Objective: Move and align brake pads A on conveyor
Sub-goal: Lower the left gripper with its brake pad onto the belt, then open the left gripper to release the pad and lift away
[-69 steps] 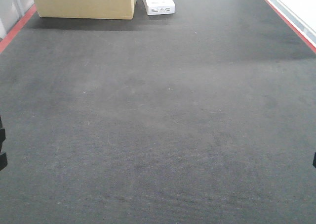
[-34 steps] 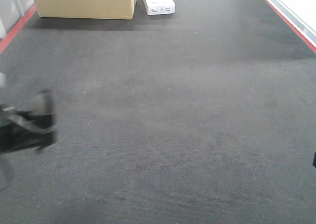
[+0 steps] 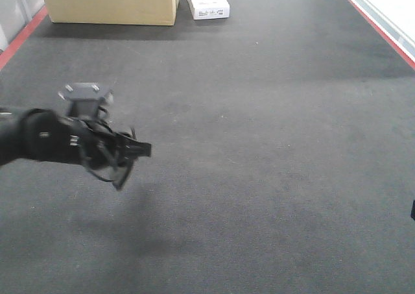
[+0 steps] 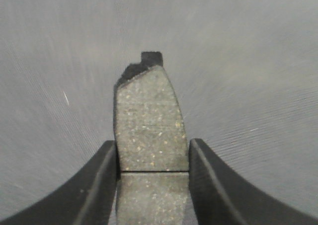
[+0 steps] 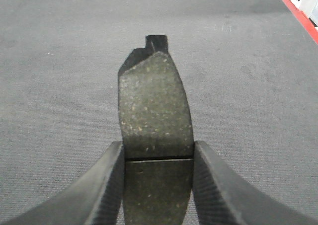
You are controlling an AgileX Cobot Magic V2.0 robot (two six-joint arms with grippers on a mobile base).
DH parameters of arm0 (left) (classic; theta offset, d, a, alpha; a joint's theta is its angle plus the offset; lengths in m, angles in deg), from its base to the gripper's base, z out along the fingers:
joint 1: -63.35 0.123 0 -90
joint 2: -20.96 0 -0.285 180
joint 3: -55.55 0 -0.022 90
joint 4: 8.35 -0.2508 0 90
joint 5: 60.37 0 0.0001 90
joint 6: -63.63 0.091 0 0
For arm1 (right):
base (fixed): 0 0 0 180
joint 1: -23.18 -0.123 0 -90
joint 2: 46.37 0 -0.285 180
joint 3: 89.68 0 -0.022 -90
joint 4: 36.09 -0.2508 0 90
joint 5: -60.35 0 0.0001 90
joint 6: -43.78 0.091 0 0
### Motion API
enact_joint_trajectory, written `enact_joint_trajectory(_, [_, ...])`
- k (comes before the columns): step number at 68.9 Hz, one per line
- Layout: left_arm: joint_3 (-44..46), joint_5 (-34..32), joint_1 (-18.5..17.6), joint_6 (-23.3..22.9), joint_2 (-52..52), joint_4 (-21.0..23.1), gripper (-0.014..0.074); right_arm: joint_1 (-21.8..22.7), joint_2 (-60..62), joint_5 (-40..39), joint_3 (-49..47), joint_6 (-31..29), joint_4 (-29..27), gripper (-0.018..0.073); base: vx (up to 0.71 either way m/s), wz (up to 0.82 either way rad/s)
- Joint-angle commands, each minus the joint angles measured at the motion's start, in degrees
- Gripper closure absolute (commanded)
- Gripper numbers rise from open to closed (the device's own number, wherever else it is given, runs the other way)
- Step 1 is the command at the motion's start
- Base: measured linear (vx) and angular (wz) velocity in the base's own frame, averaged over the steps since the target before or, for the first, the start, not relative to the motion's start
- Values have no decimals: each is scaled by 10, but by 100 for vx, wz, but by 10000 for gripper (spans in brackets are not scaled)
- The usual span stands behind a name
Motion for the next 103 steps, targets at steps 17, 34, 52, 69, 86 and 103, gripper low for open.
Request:
enact_joint_trajectory(17, [29, 6, 12, -69, 41, 1, 482, 1, 3, -50, -18, -3, 4, 534, 0, 0])
enact_joint_trajectory(34, [29, -12, 25, -84, 61, -3, 444, 1, 3, -50, -18, -3, 4, 534, 0, 0])
enact_joint_trajectory(52, [29, -18, 25, -83, 68, -14, 267, 1, 3, -50, -18, -3, 4, 534, 0, 0])
enact_joint_trajectory(69, [57, 4, 25, -83, 45, -47, 83, 1, 3, -50, -18, -3, 4, 534, 0, 0])
enact_joint_trajectory(86, [6, 3, 17, -83, -92, -111, 99, 1, 3, -50, -18, -3, 4, 534, 0, 0])
enact_joint_trajectory(103, [-117, -31, 14, -79, -270, -119, 230, 1, 3, -50, -18, -3, 4, 534, 0, 0])
